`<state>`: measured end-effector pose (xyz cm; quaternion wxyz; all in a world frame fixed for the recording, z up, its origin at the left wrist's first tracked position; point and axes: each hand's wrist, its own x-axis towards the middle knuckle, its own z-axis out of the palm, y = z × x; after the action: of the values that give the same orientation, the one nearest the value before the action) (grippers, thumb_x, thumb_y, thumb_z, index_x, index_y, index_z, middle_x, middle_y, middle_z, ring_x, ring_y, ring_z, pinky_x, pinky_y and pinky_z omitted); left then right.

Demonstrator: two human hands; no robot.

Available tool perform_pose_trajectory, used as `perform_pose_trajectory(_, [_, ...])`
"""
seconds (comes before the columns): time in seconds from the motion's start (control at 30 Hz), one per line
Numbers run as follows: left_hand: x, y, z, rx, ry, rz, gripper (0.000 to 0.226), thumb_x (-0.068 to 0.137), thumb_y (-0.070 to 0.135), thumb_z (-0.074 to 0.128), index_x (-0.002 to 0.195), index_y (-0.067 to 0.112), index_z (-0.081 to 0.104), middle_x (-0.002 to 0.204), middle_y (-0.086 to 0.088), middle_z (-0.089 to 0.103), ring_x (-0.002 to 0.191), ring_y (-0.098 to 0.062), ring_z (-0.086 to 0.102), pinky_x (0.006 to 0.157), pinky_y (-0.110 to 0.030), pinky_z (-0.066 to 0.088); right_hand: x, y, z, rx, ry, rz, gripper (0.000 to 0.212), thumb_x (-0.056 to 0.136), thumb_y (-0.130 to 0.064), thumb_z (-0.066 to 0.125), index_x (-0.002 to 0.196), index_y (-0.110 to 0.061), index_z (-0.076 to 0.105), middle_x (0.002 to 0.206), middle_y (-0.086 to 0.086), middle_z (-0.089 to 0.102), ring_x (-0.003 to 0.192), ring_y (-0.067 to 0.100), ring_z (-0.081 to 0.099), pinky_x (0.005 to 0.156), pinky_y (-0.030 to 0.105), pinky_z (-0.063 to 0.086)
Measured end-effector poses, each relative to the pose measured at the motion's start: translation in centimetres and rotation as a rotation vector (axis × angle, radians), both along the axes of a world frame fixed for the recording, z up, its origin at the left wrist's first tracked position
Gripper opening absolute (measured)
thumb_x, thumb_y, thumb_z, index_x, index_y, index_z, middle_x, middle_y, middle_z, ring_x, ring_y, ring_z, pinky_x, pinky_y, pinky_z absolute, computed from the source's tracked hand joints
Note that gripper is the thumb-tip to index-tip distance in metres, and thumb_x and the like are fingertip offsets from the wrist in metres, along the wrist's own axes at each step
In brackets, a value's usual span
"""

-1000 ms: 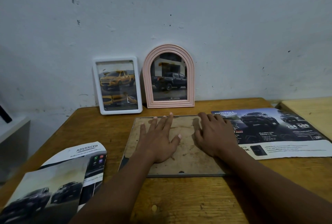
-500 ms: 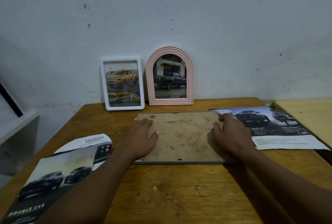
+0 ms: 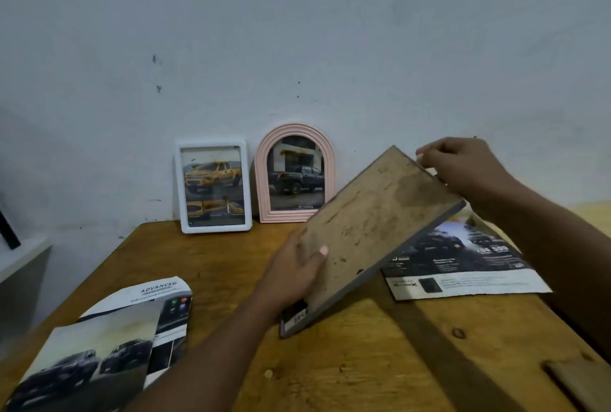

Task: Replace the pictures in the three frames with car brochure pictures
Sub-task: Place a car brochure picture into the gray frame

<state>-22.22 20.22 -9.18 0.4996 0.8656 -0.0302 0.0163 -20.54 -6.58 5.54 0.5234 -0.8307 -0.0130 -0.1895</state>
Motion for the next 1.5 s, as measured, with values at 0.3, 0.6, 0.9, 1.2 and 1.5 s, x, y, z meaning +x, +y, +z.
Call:
perform_pose_trajectory(0.3, [-0.5, -7.8, 11.7, -0.365, -0.156, -0.164, 0.07, 0.096, 0.072, 0.031, 0.158, 0.043, 0.019, 0.162, 0.005, 0.03, 0.143, -0.026, 0.039, 0.107, -0.057, 0.044, -2.3, 1.7, 8.2, 0.086, 0.021, 0.23, 0.022, 0.097, -0.015, 0.057, 0.113, -0.002, 0.065, 0.107, 0.015, 0.069, 0.07, 0.023, 0.064, 0.06, 0.03, 0.052])
perform_pose_trajectory(0.6, [-3.3, 0.4, 20.8, -0.093, -0.291, -0.093, 0.063, 0.098, 0.055, 0.053, 0.154, 0.03, 0.038, 0.157, 0.001, 0.04, 0.137, -0.023, 0.046, 0.102, -0.049, 0.051, -2.3, 11.0, 6.0, 0.122, 0.024, 0.474, 0.026, 0.101, -0.033, 0.049, 0.121, -0.021, 0.062, 0.109, 0.001, 0.071, 0.094, 0.016, 0.068, 0.078, 0.033, 0.054])
perform_pose_trajectory(0.9, [-5.6, 8.4, 17.2, -0.355, -0.133, 0.037, 0.053, 0.095, 0.013, 0.068, 0.144, 0.023, 0.052, 0.144, -0.001, 0.051, 0.11, -0.022, 0.062, 0.072, -0.028, 0.059, -3.2, 10.7, -6.6, -0.317, 0.147, 0.242, 0.047, 0.098, -0.04, 0.055, 0.138, -0.017, 0.048, 0.137, 0.01, 0.056, 0.119, 0.026, 0.056, 0.093, 0.04, 0.049])
perform_pose_trajectory(1.2, [-8.7, 9.8, 3.7, -0.438, 0.109, 0.283, 0.06, 0.085, 0.046, 0.073, 0.137, 0.02, 0.058, 0.13, -0.01, 0.065, 0.111, -0.029, 0.066, 0.095, -0.047, 0.055, -6.0, 6.8, -16.6, -0.473, 0.234, 0.107, 0.056, 0.098, -0.046, 0.049, 0.143, -0.014, 0.039, 0.135, 0.014, 0.058, 0.116, 0.031, 0.058, 0.094, 0.043, 0.049])
perform_pose_trajectory(1.5, [-9.6, 5.9, -4.4, 0.358, -0.008, 0.221, 0.081, 0.095, 0.07, 0.044, 0.161, 0.034, 0.013, 0.17, 0.001, 0.013, 0.156, -0.022, 0.005, 0.125, -0.045, 0.013, -7.5, 4.7, -18.2, -0.669, 0.105, -0.046, 0.048, 0.092, -0.038, 0.056, 0.133, -0.016, 0.044, 0.125, 0.012, 0.062, 0.108, 0.033, 0.057, 0.088, 0.044, 0.049])
